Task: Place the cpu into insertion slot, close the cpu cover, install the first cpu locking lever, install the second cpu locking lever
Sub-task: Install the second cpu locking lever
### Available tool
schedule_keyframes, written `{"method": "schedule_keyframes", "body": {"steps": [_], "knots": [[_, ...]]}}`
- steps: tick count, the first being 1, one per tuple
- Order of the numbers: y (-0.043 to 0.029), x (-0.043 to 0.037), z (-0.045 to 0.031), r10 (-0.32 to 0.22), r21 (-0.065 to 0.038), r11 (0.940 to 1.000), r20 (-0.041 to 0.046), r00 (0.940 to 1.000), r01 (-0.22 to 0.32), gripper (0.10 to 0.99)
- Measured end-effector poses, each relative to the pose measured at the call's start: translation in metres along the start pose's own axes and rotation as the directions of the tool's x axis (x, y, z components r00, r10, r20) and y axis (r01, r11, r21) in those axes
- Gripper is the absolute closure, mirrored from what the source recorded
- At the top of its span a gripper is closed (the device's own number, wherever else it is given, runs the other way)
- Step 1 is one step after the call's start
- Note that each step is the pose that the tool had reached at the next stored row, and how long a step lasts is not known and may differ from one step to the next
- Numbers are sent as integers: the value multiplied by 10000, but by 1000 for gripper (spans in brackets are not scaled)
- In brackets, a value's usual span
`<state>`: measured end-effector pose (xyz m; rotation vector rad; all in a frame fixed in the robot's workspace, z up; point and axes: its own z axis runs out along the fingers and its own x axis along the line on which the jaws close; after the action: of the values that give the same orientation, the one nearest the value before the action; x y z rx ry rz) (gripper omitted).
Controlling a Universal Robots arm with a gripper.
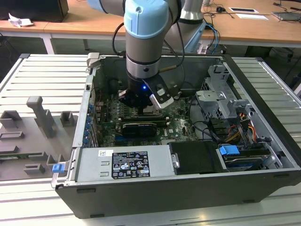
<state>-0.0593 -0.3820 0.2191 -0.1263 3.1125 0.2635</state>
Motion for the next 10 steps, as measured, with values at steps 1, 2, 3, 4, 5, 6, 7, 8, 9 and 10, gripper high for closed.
{"method": "schedule_keyframes", "body": {"steps": [1,2,3,4,5,6,7,8,9,10], "knots": [[0,9,5,0,-25,10000,3,10000,0,980],[-1,11,10,-2,-53,10000,5,10000,2,980],[-2,14,16,1,-71,10000,6,10000,0,980],[-2,15,19,1,-88,10000,8,10000,-1,980],[-2,16,22,2,-109,9999,10,10000,-2,980],[-4,16,25,1,-117,9999,11,10000,-1,980],[-4,16,26,1,-116,9999,11,10000,-1,980],[-7,19,28,-1,-122,9999,11,10000,1,980],[-12,28,30,-1,-140,9999,15,10000,2,980],[-18,47,30,-2,-190,9998,20,10000,3,980]]}}
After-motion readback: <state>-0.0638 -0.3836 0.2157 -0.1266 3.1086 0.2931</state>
